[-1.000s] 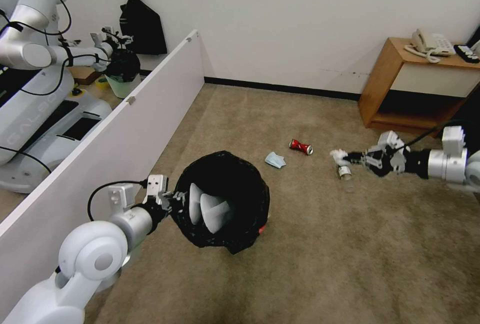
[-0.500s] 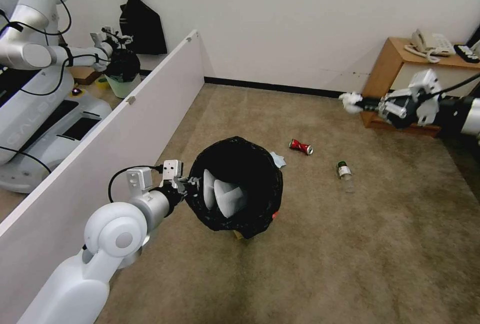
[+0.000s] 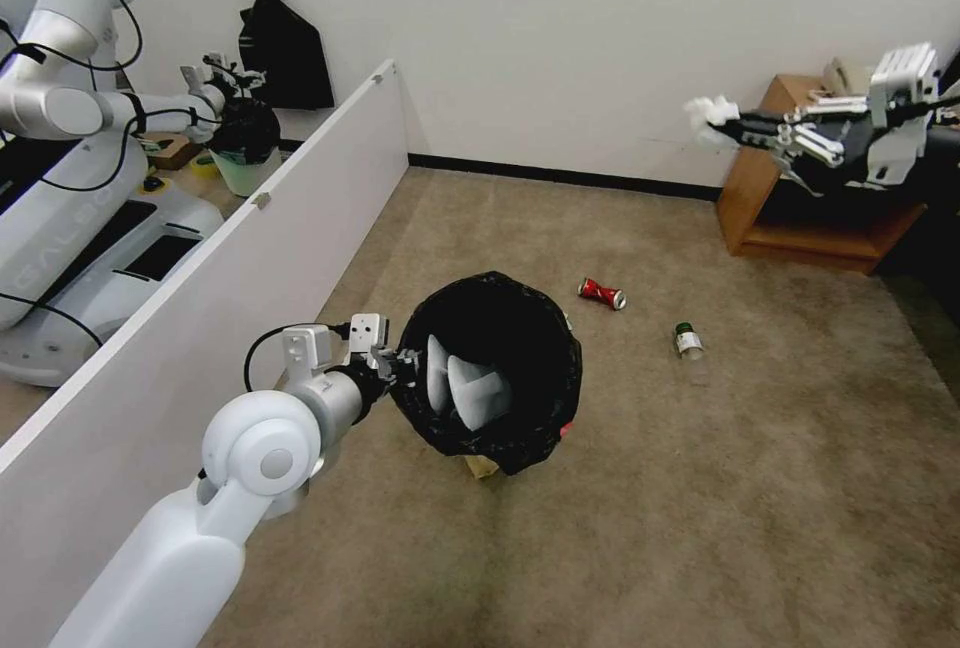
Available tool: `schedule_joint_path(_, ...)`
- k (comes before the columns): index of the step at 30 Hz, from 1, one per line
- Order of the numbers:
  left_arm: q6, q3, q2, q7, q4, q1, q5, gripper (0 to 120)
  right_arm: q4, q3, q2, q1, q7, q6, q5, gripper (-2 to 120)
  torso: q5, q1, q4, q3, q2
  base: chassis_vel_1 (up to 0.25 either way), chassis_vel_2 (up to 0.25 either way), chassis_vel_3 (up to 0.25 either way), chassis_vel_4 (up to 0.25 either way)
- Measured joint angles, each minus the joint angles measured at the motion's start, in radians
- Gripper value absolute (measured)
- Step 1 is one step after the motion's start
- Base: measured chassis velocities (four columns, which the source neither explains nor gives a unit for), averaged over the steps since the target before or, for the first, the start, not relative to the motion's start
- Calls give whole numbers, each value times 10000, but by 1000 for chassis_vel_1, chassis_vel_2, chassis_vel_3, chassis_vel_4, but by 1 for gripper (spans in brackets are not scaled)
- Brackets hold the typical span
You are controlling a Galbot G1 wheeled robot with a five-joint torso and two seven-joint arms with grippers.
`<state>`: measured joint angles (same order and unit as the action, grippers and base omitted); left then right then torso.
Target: Pick up the trash bin and place the garbage on the floor into it.
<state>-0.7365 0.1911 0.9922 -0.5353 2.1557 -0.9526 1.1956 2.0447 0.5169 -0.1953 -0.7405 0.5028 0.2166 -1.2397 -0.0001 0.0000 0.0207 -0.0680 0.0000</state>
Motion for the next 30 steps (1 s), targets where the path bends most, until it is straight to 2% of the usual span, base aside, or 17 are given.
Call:
schedule_joint_path(4,0,-65,-50,-25,53,7,23,0,880,-252,-119,204,-556,29,-509,0,0,0,-1,0,0,0,0,0,0)
schedule_joint_path(13,0,-340,123,-24,95,25,-39,0,1962,-540,-355,-241,-1171,-60,-570,0,1,0,1,1,0,0,0,0,0)
schedule_joint_path(23,6,-338,282,-37,232,19,-128,0,2410,-751,-476,-635,-1167,-27,-348,0,1,0,2,1,0,0,0,0,0)
schedule_joint_path(30,9,-158,336,-26,318,-175,-267,0,2637,-999,-657,-832,-1123,66,-125,0,0,0,0,1,0,0,0,0,0)
